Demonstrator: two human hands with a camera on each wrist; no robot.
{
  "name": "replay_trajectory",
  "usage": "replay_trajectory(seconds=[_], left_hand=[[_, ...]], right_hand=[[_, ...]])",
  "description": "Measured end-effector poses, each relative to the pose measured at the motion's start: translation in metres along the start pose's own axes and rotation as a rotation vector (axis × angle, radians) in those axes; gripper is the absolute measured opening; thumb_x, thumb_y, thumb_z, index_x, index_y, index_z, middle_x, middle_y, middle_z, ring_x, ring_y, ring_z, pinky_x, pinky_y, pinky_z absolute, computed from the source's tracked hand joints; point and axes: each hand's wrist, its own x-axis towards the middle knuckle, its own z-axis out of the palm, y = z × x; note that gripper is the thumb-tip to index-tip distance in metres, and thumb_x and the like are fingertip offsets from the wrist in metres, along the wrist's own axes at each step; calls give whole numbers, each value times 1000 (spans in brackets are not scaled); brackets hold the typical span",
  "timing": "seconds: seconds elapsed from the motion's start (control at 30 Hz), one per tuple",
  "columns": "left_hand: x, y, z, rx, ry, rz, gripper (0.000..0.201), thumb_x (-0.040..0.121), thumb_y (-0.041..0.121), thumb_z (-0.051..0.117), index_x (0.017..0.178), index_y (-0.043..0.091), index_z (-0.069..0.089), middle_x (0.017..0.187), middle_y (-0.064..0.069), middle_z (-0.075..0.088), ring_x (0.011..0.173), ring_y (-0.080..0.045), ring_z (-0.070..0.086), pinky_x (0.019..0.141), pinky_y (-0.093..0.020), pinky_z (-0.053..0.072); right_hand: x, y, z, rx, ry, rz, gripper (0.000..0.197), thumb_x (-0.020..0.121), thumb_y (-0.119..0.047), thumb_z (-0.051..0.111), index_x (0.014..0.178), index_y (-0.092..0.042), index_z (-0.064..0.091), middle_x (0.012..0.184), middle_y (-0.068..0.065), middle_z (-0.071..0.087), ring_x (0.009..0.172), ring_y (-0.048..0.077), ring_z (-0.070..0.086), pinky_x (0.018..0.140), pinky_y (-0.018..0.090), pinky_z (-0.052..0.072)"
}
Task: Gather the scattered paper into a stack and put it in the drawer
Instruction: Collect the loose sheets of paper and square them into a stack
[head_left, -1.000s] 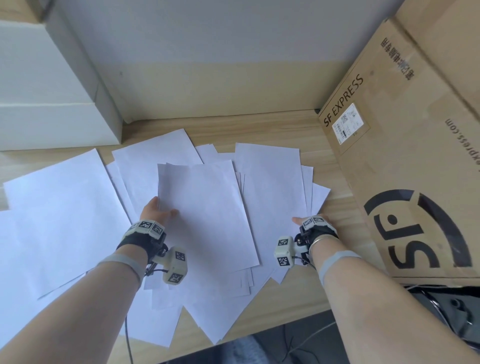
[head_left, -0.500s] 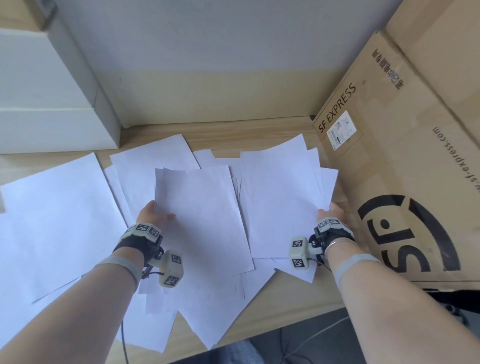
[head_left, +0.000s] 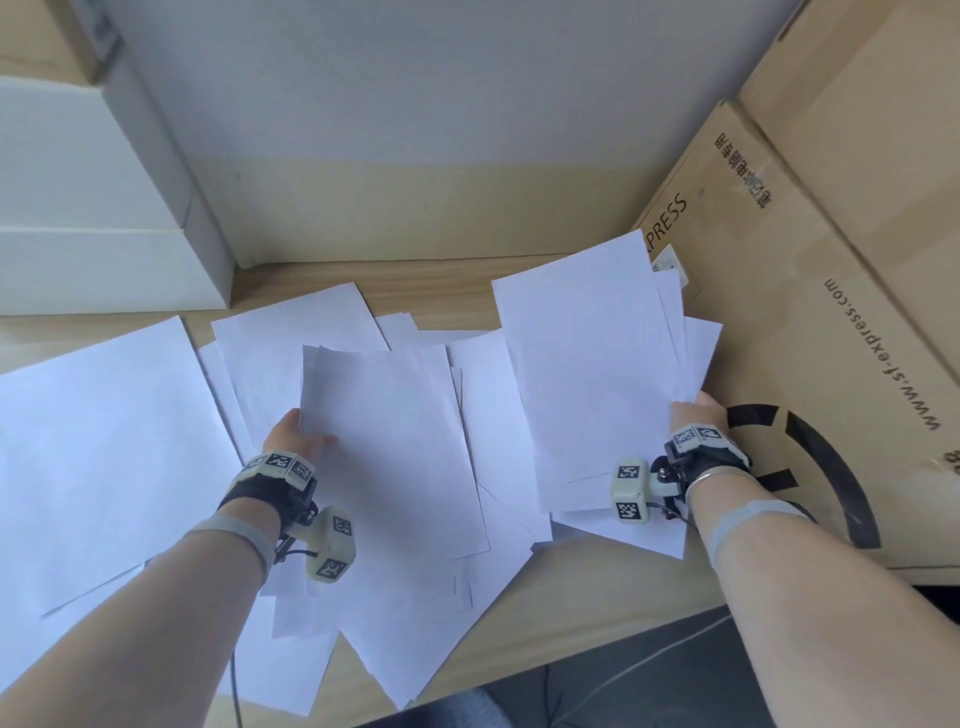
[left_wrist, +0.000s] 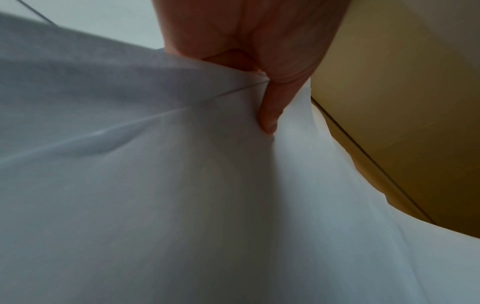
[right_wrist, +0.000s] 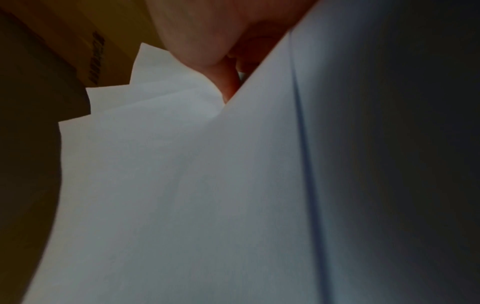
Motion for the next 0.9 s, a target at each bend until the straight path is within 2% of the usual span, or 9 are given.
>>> replay_trajectory(seconds=[0.13,0.23,0.3,0.37,0.47,0.57,0.7,0.8,0.9], left_hand=[[-3,2,0,-3,-5,9,33,83,9,63,112,-1,50,113,-23,60,92,-33,56,81,-36,43],[-4,1,1,-3,-6,8,23,84,10,62,102,4,48,112,-22,60,92,-33,56,82,-37,43],[-4,2,1,-4,-14,8,23,84,10,62,101,4,48,111,-22,61,92,-33,56,82,-38,44],[-4,3,2,6,-22,16,31,83,9,63,110,-1,51,114,-24,61,102,-38,59,87,-40,45],[-6,5,2,30,-22,19,39,84,11,62,118,-3,50,119,-25,59,108,-39,58,91,-41,45],[-7,4,2,13,-32,5,37,86,10,57,121,0,50,119,-24,59,108,-39,58,87,-39,44],[-11,2,-1,-37,-45,-10,36,89,9,53,124,1,50,120,-24,60,104,-36,58,80,-32,39],[-11,-3,-5,-52,-36,-30,31,90,7,50,120,0,52,108,-23,60,111,-39,57,82,-33,39],[-10,-6,-10,-67,-22,-50,24,88,5,49,112,1,53,99,-21,58,106,-38,58,83,-36,40]], right_hand=[[-6,-7,9,-5,-94,-37,33,91,-5,47,59,-6,40,60,9,42,68,23,38,54,26,30],[-15,-11,21,-37,-205,-68,15,90,-6,50,97,0,62,95,15,63,84,20,48,69,24,36],[-24,-17,32,-86,-307,-108,33,90,-3,50,123,1,57,121,17,62,93,17,48,70,16,38],[-36,-25,47,-149,-411,-148,38,91,1,47,130,2,51,129,19,57,98,18,50,72,16,39],[-57,-35,73,-238,-511,-168,38,93,0,44,130,1,50,130,20,56,112,30,56,90,30,42],[-72,-40,96,-314,-576,-202,37,93,-3,43,129,0,50,129,19,57,106,28,56,97,34,42],[-87,-46,117,-342,-618,-297,35,92,-2,46,127,-1,52,129,17,58,116,32,56,96,34,44],[-90,-57,125,-270,-600,-368,35,92,-4,45,125,-6,54,123,15,62,106,30,60,91,35,48],[-91,-72,121,-134,-569,-392,34,91,0,44,123,-4,56,107,11,62,91,21,55,76,26,42]])
